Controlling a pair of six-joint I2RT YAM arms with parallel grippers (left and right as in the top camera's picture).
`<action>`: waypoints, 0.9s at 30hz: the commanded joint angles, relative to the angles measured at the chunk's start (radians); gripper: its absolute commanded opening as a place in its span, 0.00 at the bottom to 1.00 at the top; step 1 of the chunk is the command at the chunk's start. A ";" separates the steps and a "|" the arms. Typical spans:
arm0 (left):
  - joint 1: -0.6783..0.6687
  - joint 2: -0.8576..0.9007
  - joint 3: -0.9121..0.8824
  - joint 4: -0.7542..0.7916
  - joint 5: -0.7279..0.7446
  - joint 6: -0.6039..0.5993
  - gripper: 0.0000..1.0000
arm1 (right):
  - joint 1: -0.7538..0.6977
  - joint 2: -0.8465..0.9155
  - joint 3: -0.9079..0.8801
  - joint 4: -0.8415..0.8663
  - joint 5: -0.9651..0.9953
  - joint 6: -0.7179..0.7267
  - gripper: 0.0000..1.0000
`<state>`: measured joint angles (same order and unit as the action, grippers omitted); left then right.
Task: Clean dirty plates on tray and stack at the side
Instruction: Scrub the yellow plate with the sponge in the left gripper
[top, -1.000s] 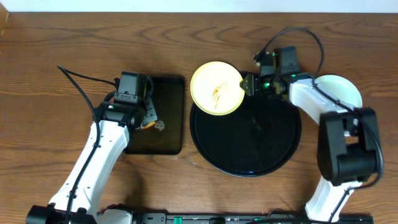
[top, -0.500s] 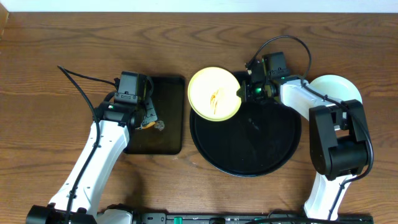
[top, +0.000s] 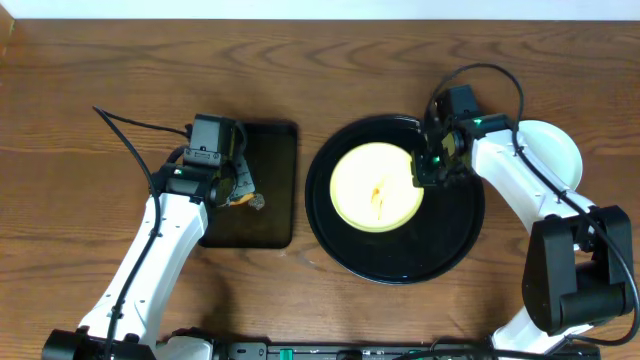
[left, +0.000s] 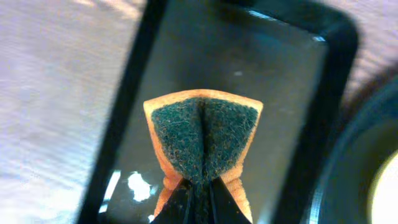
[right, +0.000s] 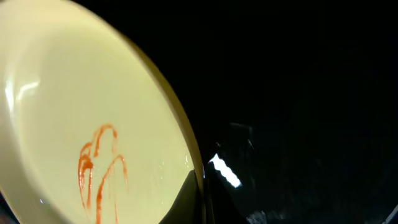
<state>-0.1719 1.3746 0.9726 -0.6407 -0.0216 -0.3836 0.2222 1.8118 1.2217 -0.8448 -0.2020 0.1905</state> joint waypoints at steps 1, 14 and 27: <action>-0.003 0.007 -0.008 0.050 0.170 0.017 0.08 | 0.016 0.002 -0.049 -0.012 0.044 -0.001 0.01; -0.336 0.189 -0.008 0.309 0.225 0.005 0.08 | 0.026 0.001 -0.196 0.082 0.017 0.034 0.01; -0.642 0.443 -0.008 0.620 0.224 -0.143 0.08 | 0.028 0.001 -0.196 0.077 0.017 0.034 0.01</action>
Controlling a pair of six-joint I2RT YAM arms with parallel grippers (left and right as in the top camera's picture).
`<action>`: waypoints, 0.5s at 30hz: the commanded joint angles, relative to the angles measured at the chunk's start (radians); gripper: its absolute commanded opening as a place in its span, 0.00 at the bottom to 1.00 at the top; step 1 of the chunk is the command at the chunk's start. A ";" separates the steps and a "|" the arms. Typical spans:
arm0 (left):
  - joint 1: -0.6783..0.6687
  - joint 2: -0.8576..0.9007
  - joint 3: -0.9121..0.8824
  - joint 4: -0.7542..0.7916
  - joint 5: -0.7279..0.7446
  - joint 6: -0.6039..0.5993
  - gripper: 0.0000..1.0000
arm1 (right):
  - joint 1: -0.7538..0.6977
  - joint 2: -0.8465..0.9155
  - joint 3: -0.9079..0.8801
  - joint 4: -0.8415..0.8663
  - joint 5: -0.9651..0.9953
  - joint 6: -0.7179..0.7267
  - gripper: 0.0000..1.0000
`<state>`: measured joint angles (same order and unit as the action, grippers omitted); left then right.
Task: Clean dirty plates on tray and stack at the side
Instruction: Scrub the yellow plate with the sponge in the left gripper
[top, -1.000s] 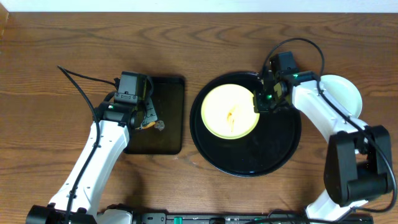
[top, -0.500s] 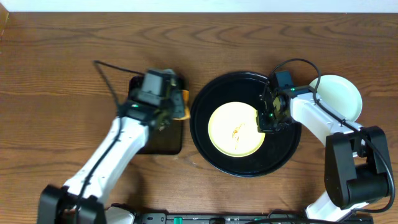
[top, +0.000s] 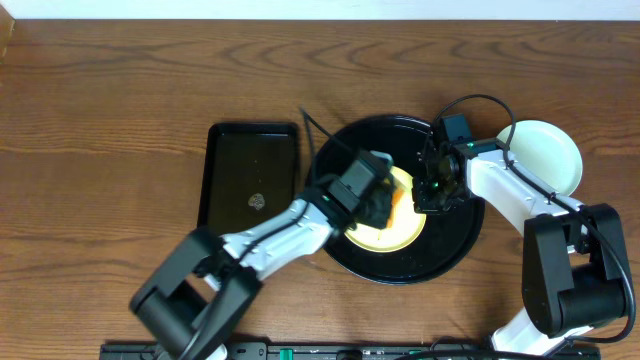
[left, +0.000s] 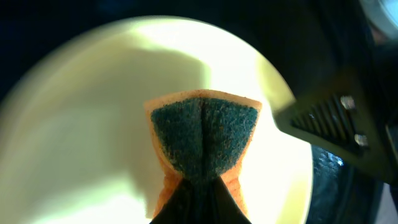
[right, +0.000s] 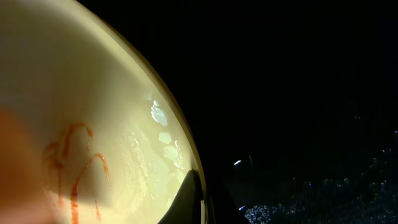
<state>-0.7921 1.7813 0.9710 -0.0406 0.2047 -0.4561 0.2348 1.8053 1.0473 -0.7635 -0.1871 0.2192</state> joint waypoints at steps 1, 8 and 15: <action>-0.030 0.050 -0.006 0.028 -0.003 -0.092 0.08 | 0.016 0.008 -0.021 -0.006 0.002 0.005 0.01; -0.032 0.089 -0.006 -0.044 -0.076 -0.095 0.07 | 0.016 0.008 -0.021 -0.008 0.002 0.005 0.01; 0.112 0.080 0.020 -0.110 -0.169 -0.031 0.07 | 0.016 0.008 -0.021 -0.014 0.002 0.005 0.01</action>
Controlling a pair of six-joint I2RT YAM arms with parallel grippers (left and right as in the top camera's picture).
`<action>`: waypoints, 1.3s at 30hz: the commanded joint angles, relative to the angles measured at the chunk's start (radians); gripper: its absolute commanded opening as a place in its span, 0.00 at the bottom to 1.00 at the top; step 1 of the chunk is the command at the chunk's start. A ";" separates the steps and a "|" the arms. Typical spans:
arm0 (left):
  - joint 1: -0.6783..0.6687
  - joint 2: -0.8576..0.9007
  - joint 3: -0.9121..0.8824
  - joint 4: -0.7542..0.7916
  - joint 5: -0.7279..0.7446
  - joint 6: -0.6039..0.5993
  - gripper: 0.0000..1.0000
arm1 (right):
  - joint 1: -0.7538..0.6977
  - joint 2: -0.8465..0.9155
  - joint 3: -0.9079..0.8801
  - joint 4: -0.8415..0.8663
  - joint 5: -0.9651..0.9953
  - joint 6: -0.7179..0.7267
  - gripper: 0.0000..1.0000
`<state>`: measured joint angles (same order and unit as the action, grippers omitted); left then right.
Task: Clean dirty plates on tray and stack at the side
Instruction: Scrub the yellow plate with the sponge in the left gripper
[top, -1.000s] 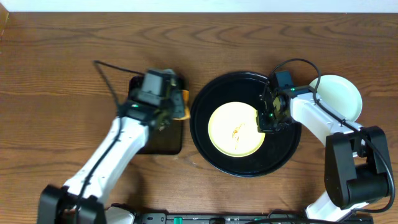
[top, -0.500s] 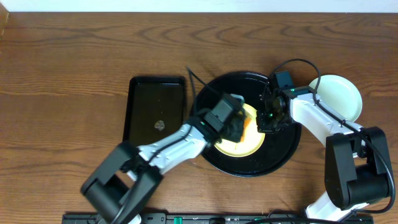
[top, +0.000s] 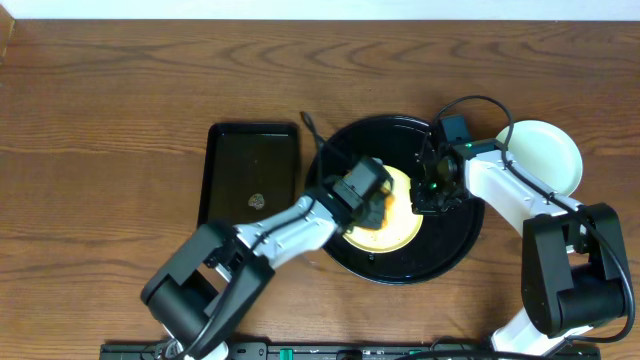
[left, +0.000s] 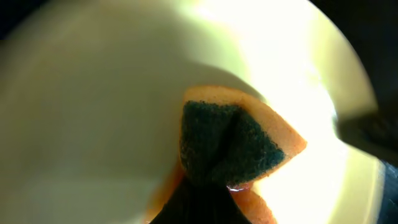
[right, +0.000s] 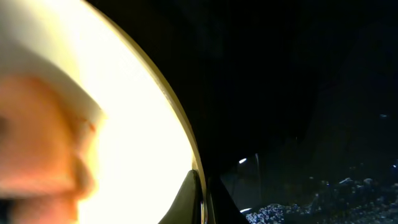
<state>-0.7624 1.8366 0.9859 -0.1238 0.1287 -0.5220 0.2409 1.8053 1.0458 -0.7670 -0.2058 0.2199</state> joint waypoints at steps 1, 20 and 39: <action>0.102 0.025 0.016 -0.019 -0.058 0.034 0.07 | 0.010 0.008 -0.020 -0.011 0.021 0.004 0.01; -0.159 0.026 0.021 0.002 0.136 0.031 0.08 | 0.010 0.008 -0.020 -0.012 0.021 0.004 0.01; 0.158 0.012 0.022 -0.078 -0.069 0.044 0.08 | 0.010 0.008 -0.020 -0.019 0.021 0.004 0.01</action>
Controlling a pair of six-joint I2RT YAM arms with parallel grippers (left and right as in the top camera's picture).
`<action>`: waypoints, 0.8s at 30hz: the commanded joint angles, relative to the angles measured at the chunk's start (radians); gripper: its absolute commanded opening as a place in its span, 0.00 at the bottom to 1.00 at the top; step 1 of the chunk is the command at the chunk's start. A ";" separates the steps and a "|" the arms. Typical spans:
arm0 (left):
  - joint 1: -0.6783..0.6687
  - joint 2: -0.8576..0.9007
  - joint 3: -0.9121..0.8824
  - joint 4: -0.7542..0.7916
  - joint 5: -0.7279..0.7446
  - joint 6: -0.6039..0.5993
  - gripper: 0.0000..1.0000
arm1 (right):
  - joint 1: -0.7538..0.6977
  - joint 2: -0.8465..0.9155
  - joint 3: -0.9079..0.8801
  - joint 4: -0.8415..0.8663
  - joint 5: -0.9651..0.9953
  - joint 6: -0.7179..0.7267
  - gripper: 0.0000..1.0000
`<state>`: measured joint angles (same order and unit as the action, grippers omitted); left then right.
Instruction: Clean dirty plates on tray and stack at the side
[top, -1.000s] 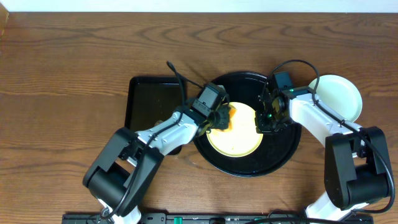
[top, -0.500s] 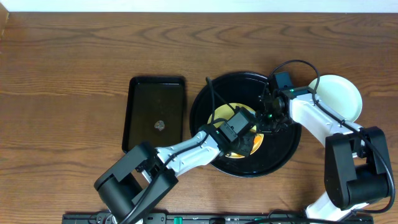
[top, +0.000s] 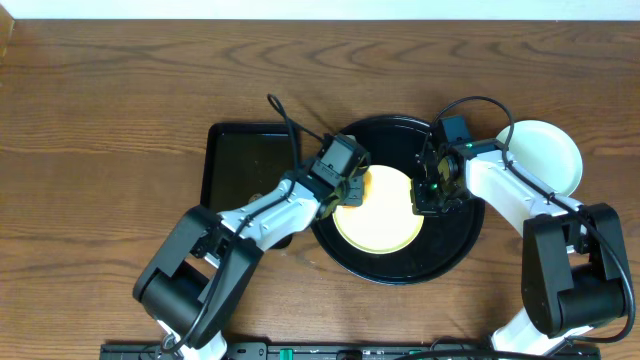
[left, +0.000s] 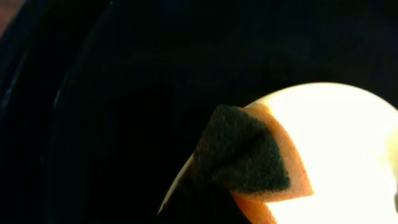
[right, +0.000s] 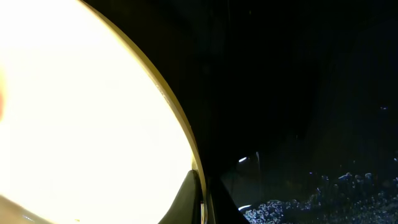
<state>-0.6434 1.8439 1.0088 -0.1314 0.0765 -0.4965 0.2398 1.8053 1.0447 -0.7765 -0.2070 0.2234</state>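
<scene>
A pale yellow plate (top: 383, 208) lies in the round black tray (top: 455, 240). My right gripper (top: 424, 190) is shut on the plate's right rim (right: 186, 140), one finger inside and one outside. My left gripper (top: 347, 185) is shut on an orange sponge with a green scrub face (left: 252, 152), which rests at the plate's upper left edge (left: 348, 149). The plate's face shows no red smear, though glare washes it out in both wrist views. A clean white plate (top: 550, 155) sits on the table to the right of the tray.
A black rectangular tray (top: 245, 175) lies left of the round one, partly under my left arm. Brown wooden table (top: 100, 120) all around. Water droplets glisten on the round tray's floor (right: 298, 205).
My left gripper has moved with the sponge from the middle of the yellow plate to its upper left edge. The right gripper has kept its hold on the rim.
At first my left gripper held the sponge over the rectangular tray, and the yellow plate showed a red smear. Then the sponge was on the plate, then pressed at its middle. Now it is at the plate's left edge and no smear shows.
</scene>
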 joint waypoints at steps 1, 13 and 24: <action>0.046 -0.005 -0.001 -0.094 -0.003 0.023 0.07 | 0.011 0.008 -0.019 -0.009 0.022 0.001 0.01; 0.082 -0.323 -0.001 -0.306 0.062 0.140 0.07 | 0.003 0.005 -0.018 0.092 -0.027 0.009 0.01; 0.326 -0.400 -0.010 -0.495 -0.043 0.137 0.08 | -0.061 -0.137 -0.018 0.273 -0.205 -0.067 0.01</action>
<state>-0.3847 1.4483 1.0073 -0.6178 0.0654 -0.3782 0.2020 1.7657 1.0252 -0.5110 -0.3454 0.2073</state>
